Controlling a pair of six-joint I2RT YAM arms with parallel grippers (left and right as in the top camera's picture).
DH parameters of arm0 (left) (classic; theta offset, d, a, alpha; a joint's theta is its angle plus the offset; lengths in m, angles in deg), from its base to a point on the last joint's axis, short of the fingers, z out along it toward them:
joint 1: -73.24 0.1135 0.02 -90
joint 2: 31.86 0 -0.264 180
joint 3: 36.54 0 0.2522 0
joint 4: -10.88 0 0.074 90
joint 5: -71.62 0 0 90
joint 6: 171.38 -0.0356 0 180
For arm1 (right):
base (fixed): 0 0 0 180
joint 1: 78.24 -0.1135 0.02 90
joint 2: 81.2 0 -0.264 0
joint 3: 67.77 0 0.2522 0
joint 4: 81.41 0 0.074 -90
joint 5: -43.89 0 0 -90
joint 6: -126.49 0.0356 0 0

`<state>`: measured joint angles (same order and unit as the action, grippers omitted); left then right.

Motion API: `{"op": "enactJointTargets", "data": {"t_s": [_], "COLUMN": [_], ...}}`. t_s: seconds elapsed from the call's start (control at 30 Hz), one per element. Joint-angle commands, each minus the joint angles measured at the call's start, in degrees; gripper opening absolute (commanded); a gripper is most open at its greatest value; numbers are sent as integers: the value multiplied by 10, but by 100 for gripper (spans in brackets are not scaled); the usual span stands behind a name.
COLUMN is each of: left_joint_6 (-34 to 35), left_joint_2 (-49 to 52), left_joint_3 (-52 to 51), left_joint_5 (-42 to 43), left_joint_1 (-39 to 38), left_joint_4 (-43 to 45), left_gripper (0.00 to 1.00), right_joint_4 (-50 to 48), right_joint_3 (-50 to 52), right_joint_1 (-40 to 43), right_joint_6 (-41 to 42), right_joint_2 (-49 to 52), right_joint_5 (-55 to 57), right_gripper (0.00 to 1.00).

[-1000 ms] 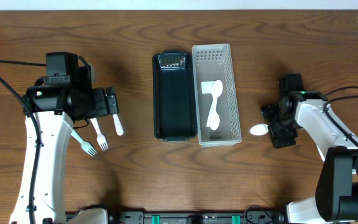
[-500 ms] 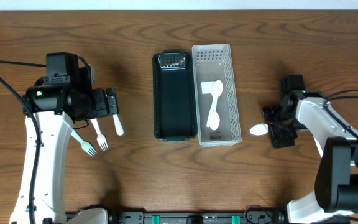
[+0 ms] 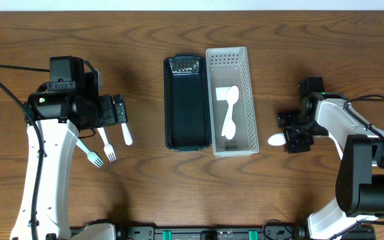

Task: Pack container
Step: 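Carry the third spoon into the white basket and release it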

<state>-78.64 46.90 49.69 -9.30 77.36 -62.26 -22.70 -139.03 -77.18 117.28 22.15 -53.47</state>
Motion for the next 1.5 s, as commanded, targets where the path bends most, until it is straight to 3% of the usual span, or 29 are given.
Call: {"op": "enactJointTargets", "data": {"t_s": [0.0, 0.2, 0.33, 0.9, 1.07, 1.2, 1.4, 1.47], "left_joint_6": [-6, -6, -6, -6, -6, -6, -6, -6], "left_joint_2": [1, 1, 1, 1, 1, 1, 1, 1], "left_joint_3": [9, 9, 9, 9, 9, 9, 9, 9], "left_joint_5": [4, 4, 4, 4, 4, 4, 4, 4], "left_joint_1": [3, 3, 3, 3, 3, 3, 3, 3], "left_joint_4": [-1, -1, -1, -6, -6, -6, -6, -6], "left_gripper": [98, 98, 98, 98, 98, 98, 98, 98], "right_joint_4": [1, 1, 9, 7, 7, 7, 7, 7], "right_joint_3": [28, 28, 28, 28, 28, 28, 28, 28], "right_joint_1": [3, 3, 3, 66, 65, 65, 65, 65], "right_joint_6": [10, 10, 10, -27, -33, -33, -33, -36], "right_joint_2": [47, 47, 47, 47, 47, 47, 47, 47], "right_joint_5": [10, 12, 27, 42, 43, 43, 43, 43], "right_gripper": [73, 63, 66, 62, 45, 23, 2, 1]}}
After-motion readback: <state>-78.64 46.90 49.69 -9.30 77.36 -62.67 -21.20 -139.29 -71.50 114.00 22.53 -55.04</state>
